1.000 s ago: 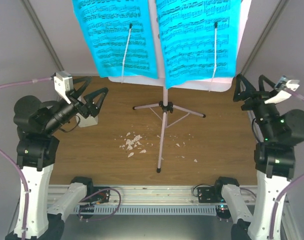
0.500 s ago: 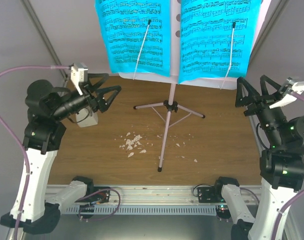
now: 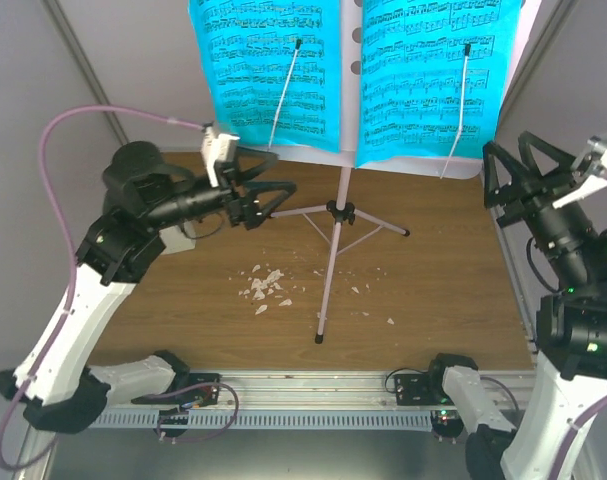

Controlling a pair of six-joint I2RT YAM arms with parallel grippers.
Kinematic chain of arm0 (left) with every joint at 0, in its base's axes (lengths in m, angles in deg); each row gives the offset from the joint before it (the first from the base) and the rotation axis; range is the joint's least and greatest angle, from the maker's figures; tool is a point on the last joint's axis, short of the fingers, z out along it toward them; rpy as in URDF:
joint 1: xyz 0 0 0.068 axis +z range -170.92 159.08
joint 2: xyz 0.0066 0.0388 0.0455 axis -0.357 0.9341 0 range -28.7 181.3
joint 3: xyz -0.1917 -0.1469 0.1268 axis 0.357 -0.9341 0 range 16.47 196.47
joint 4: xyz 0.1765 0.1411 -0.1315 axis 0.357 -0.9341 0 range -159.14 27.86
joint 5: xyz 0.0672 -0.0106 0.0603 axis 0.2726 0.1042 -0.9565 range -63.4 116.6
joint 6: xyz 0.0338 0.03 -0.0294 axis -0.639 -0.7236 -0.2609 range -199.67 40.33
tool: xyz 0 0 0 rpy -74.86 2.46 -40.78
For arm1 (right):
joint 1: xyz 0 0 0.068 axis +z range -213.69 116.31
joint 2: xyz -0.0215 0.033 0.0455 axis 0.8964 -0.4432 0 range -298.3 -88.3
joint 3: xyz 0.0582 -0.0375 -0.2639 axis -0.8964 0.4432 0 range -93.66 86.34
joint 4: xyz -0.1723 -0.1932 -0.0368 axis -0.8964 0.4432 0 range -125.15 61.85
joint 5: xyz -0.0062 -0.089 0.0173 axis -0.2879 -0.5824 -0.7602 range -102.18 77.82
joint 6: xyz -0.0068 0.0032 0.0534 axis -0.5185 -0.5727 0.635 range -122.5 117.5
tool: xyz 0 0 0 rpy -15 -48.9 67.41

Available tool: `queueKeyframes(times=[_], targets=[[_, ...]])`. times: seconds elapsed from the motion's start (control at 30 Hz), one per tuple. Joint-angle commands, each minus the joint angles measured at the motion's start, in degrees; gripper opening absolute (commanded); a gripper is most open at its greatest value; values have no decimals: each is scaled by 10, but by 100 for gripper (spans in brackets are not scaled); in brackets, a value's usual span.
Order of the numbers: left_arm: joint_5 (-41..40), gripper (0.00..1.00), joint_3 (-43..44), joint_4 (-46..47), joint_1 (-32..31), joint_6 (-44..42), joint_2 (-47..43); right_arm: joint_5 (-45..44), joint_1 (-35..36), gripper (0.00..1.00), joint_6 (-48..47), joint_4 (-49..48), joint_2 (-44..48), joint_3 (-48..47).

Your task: Pack up the instrument practice props

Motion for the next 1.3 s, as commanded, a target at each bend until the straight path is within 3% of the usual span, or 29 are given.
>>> queueKeyframes(times=[0.0,0.13,0.33,0.77,1.03,1.27], targets=[[-106,87,75,-8,-108,-24,55,60,-2,64,-7,56,-54,-41],[-161,87,137,-15,-177,-34,108,45,-2,64,-17,77,-73,-72],[-182,86,185,5,-219,-34,152,75,-2,60,-13,64,-100,-88],[-174,82,174,49,-222,-18,162,141,-2,26,17,16,-132,-101],[-160,81,167,65,-223,-15,168,149,-2,26,23,-1,-141,-95],[-196,78,221,105,-285,-23,229,130,-3,2,21,-28,-124,-69]])
